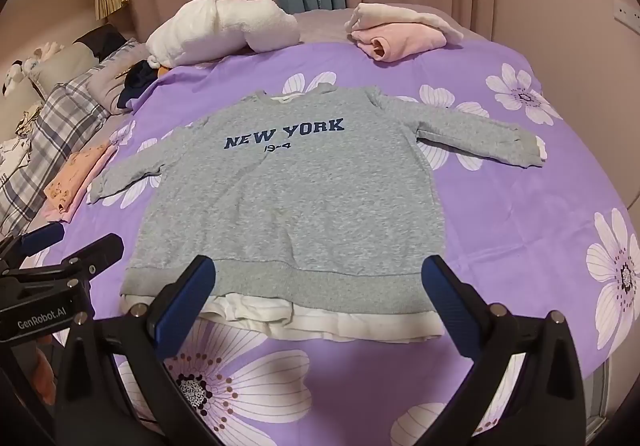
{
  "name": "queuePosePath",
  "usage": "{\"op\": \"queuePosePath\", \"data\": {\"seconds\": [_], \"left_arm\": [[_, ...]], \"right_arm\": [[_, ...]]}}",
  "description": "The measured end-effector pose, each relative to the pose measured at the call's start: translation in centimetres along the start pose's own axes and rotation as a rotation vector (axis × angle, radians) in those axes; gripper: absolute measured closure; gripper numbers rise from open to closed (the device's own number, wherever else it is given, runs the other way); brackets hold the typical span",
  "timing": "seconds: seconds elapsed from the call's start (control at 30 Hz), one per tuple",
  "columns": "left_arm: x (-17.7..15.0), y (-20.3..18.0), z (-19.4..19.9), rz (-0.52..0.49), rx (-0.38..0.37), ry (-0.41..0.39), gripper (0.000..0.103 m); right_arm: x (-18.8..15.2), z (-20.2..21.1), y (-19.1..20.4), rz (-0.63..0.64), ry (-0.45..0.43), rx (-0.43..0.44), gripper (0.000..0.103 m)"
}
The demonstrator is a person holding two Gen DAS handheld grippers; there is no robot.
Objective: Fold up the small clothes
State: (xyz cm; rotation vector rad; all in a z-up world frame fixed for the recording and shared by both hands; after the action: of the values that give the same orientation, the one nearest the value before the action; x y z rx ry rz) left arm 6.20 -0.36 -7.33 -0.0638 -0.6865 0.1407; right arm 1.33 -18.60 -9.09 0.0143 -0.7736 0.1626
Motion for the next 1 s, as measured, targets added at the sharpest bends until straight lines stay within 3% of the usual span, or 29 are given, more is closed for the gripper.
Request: {"op": "queuePosePath", "data": {"seconds": [1.0], "left_arm": [[-0.21, 0.06, -0.16, 0.007, -0.004, 0.003, 0.0]], "right_arm": [[-0.24, -0.12, -0.04, -0.009, 0.0, -0.01, 0.0]]}}
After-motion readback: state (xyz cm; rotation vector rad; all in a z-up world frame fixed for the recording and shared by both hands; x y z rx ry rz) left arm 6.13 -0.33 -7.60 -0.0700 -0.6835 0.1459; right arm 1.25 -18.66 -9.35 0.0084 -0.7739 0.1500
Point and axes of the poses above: each gripper's, at about its wrist camera, not at the fingertips, and z roughly against the way its jaws point, y to its left, x to its top, the point moved 10 cm from there along -z, roughly the way its jaws point, and after that the axes turned 13 degrees about z, right-handed, at the moved point
